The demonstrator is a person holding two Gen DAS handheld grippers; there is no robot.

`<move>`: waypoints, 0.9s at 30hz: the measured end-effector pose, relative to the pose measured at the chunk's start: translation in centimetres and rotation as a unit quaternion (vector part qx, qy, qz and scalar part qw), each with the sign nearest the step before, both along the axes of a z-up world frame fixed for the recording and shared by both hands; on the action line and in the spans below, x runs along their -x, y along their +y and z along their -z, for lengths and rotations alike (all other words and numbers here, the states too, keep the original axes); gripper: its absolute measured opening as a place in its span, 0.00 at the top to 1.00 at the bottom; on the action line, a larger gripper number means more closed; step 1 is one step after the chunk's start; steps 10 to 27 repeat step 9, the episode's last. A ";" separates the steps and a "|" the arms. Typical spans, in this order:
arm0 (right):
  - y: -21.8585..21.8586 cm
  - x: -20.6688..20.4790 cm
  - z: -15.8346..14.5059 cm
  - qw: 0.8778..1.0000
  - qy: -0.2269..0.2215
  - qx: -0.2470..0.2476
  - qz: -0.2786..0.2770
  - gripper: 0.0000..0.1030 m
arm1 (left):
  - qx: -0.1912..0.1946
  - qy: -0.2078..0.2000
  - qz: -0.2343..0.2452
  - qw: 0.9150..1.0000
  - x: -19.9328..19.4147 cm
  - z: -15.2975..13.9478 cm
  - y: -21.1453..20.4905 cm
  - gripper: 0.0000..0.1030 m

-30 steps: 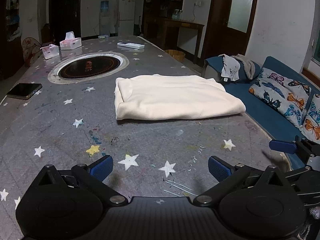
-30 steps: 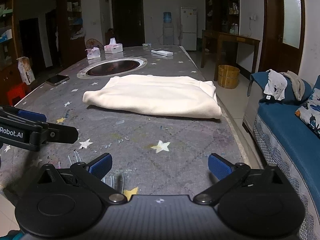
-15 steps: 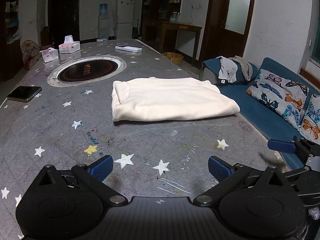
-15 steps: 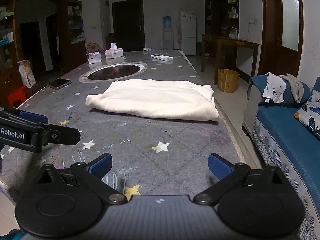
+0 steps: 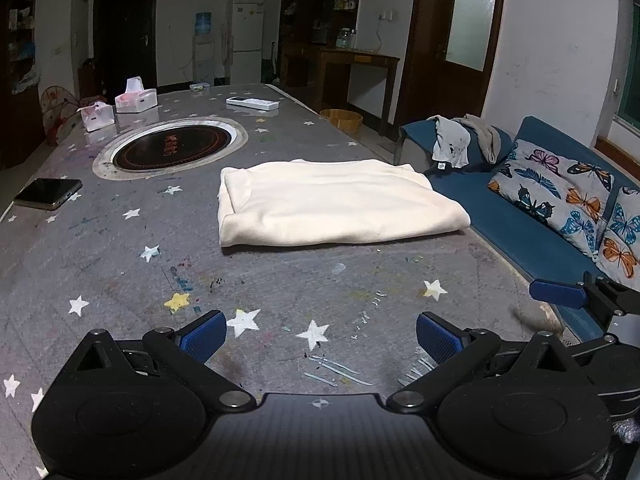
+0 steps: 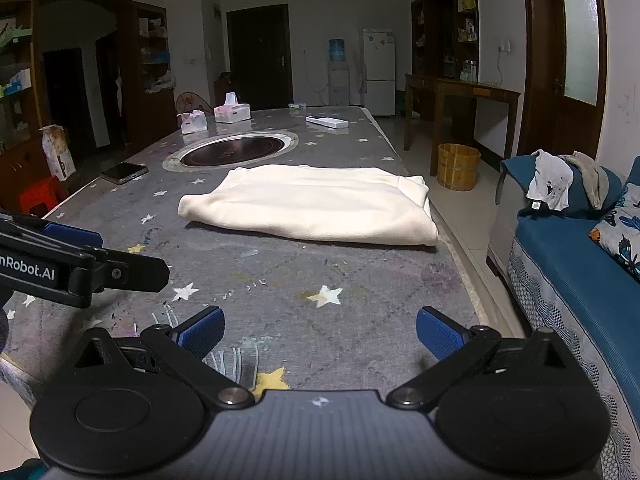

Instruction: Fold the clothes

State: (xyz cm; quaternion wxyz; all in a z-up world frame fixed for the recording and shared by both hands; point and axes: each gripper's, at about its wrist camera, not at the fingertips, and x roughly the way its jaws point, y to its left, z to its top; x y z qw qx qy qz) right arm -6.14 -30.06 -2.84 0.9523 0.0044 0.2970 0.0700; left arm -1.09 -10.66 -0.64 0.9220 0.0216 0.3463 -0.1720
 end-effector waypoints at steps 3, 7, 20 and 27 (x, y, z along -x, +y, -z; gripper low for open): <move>0.0 0.0 0.0 1.000 0.000 0.000 0.000 0.00 | -0.001 0.000 0.002 1.000 -0.1 0.0 -0.1 0.00; 0.0 0.1 0.0 1.000 0.000 0.000 -0.001 0.00 | -0.004 0.001 0.004 1.000 -0.2 0.0 -0.2 0.00; 0.0 -0.1 0.1 1.000 0.002 0.000 0.000 0.00 | -0.005 0.001 0.004 1.000 -0.4 0.0 -0.1 0.00; 0.0 -0.1 0.1 1.000 0.002 0.000 0.000 0.00 | -0.005 0.001 0.004 1.000 -0.4 0.0 -0.1 0.00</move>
